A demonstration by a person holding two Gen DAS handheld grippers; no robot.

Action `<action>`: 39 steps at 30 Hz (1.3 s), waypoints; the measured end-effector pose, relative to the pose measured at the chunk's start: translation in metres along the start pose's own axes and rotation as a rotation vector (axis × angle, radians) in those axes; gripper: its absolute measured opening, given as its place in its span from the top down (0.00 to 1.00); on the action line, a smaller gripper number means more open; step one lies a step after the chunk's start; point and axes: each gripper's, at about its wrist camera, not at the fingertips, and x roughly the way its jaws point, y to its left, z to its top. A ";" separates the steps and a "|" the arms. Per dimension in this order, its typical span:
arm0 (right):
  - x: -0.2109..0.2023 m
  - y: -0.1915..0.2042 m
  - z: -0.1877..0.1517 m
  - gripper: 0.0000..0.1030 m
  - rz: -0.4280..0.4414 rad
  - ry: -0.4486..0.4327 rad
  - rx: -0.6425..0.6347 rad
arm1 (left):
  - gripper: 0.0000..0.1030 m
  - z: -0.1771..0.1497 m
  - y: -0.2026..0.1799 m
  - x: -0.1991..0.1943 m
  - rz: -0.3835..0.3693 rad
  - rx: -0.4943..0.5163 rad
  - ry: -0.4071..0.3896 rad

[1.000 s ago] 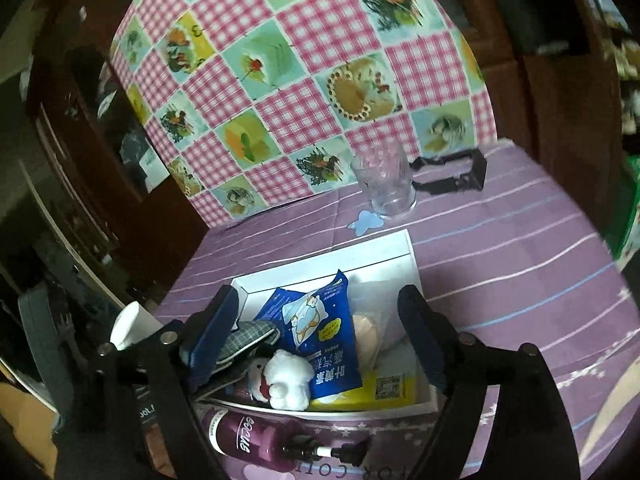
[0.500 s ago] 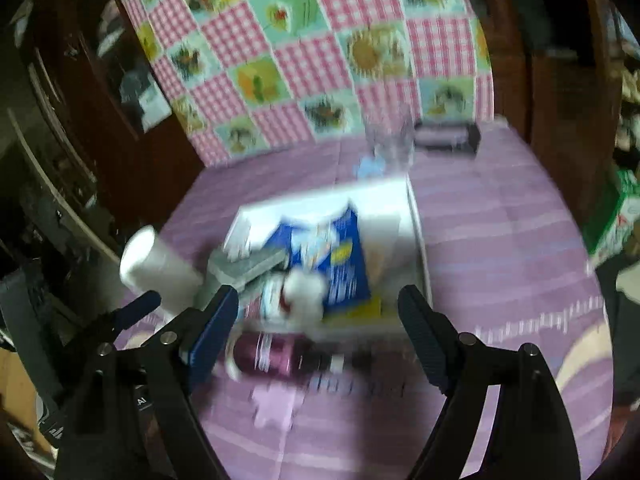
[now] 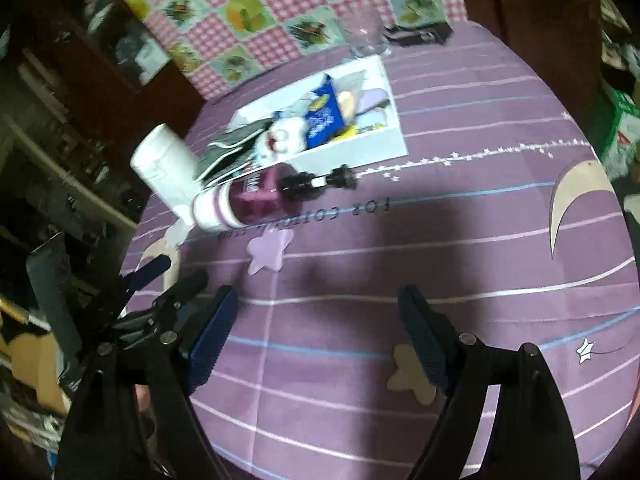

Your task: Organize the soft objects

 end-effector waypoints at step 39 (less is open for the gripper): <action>-0.017 0.032 -0.064 0.20 -0.255 -0.548 -0.228 | 0.18 -0.035 -0.004 -0.031 0.140 -0.025 -0.272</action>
